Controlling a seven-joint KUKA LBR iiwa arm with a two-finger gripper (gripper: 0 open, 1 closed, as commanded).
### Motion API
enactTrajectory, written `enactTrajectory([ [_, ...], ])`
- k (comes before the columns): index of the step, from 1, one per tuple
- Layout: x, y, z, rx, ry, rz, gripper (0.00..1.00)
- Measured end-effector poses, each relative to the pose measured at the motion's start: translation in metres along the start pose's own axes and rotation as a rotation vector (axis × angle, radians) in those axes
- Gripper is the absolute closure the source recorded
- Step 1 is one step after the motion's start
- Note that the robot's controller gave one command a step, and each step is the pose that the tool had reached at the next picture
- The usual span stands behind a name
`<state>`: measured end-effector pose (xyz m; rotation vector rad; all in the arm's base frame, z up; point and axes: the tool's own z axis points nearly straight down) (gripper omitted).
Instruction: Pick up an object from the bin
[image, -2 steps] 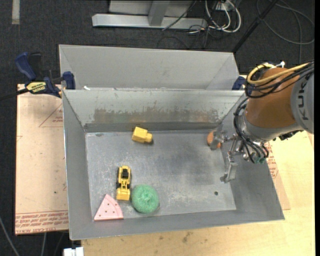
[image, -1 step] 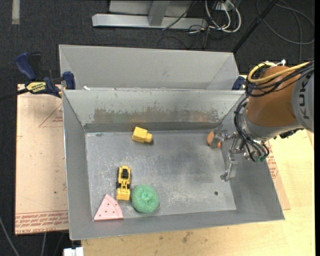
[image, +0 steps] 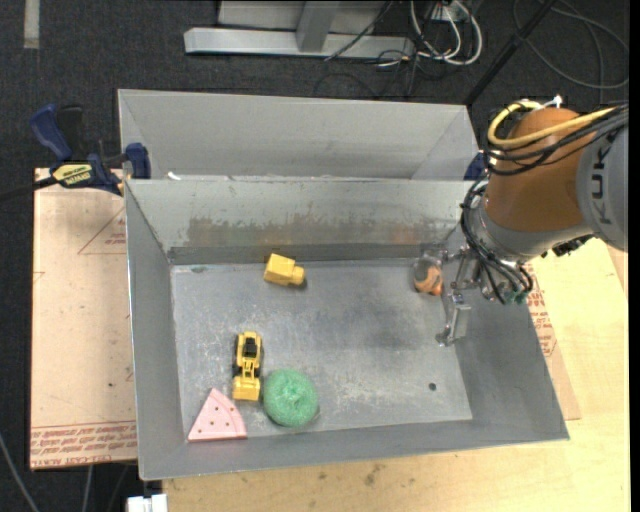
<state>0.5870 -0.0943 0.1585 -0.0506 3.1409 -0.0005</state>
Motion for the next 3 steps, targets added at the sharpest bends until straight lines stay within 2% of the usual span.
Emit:
enactTrajectory([
  [1,-0.013,0.007,-0.011,-0.001,-0.007,-0.008,0.0],
  [2,-0.006,0.02,0.041,0.0,-0.008,0.033,0.0],
  [3,0.01,0.029,0.05,-0.003,0.01,0.003,0.0],
])
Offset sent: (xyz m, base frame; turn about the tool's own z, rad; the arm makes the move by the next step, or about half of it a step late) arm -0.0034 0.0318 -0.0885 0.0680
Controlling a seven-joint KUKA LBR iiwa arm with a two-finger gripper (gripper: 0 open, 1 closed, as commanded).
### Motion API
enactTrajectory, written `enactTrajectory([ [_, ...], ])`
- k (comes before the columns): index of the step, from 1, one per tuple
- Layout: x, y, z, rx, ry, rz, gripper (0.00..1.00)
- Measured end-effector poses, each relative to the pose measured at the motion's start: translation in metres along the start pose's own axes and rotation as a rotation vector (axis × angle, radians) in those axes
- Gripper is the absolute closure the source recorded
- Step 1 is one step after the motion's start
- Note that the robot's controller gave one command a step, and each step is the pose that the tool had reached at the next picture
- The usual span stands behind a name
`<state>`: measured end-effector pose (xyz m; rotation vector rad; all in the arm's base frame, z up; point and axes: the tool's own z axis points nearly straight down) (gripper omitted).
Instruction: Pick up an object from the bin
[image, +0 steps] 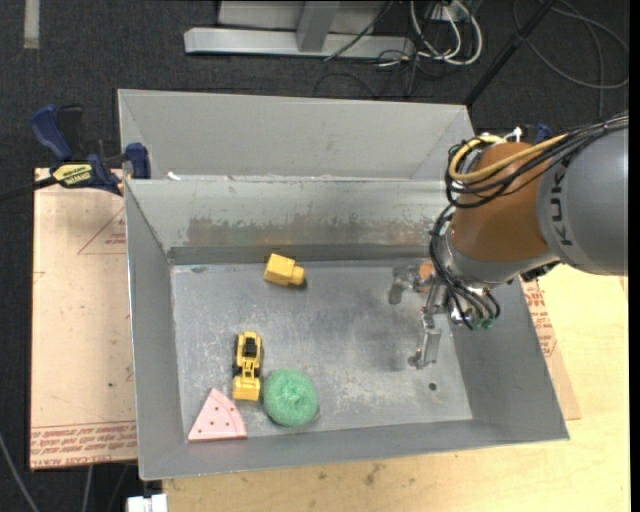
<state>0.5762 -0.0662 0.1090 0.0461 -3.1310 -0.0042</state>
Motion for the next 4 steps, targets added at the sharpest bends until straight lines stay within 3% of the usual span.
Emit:
enactTrajectory([
  [1,0.0,0.017,0.0,0.003,-0.019,0.001,0.0],
  [2,-0.008,0.062,0.032,0.002,-0.012,0.065,0.0],
  [3,0.014,0.072,0.038,-0.002,-0.011,0.014,0.0],
  [4,0.022,0.088,0.039,0.005,-0.011,0.011,0.0],
])
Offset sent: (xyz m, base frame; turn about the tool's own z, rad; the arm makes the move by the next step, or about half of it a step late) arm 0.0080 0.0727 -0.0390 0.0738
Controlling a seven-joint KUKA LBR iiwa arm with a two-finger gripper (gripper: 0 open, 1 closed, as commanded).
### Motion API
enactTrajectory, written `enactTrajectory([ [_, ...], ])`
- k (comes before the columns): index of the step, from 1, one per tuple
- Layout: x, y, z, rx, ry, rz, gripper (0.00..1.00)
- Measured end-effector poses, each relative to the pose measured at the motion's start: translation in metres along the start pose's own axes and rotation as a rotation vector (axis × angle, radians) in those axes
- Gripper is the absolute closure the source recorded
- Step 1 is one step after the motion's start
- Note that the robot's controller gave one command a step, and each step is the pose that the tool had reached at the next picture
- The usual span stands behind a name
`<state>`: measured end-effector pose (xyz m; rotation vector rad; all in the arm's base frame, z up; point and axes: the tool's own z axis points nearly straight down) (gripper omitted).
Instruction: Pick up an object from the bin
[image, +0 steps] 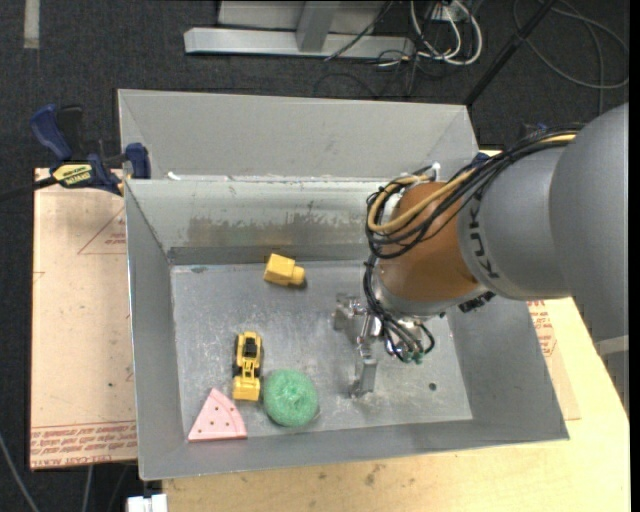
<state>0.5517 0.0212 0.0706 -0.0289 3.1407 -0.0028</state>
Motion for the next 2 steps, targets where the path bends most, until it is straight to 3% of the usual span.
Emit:
enactTrajectory([
  [1,0.006,0.026,-0.001,-0.004,0.0,-0.058,0.0],
  [2,0.019,0.069,0.0,-0.001,0.0,-0.119,0.0],
])
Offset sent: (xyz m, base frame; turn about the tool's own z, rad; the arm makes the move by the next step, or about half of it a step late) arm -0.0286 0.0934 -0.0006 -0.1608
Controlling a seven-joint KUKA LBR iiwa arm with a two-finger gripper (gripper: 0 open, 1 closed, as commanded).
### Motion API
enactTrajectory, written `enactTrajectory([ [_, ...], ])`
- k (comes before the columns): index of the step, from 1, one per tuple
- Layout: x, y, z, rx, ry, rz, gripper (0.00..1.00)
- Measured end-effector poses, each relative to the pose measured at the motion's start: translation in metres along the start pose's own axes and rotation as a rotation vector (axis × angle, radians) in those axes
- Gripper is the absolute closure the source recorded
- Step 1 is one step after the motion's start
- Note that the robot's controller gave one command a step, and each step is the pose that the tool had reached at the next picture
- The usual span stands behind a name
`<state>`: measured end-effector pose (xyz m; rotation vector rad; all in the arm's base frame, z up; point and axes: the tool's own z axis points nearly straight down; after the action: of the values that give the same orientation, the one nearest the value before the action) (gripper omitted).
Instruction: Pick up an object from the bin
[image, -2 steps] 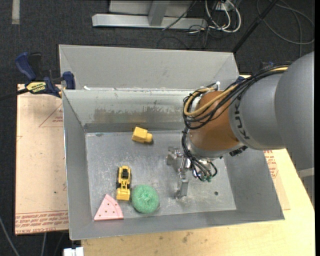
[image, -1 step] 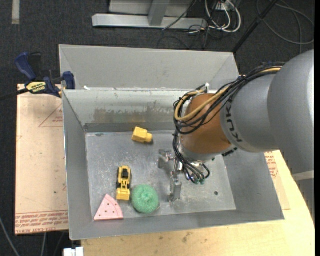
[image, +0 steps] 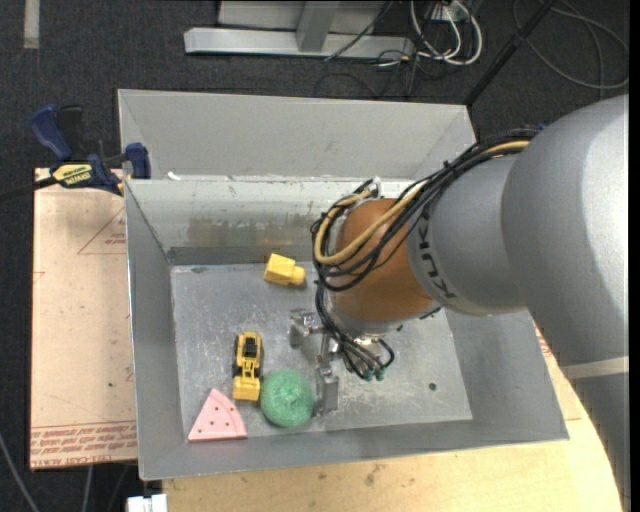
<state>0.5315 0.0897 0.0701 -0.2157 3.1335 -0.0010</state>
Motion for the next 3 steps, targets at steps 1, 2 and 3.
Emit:
enactTrajectory([
  [1,0.003,0.034,0.0,-0.004,0.0,-0.093,0.0],
  [2,0.013,0.057,0.0,0.0,0.001,-0.233,0.0],
  [3,0.012,0.084,0.0,-0.002,-0.001,-0.406,1.0],
])
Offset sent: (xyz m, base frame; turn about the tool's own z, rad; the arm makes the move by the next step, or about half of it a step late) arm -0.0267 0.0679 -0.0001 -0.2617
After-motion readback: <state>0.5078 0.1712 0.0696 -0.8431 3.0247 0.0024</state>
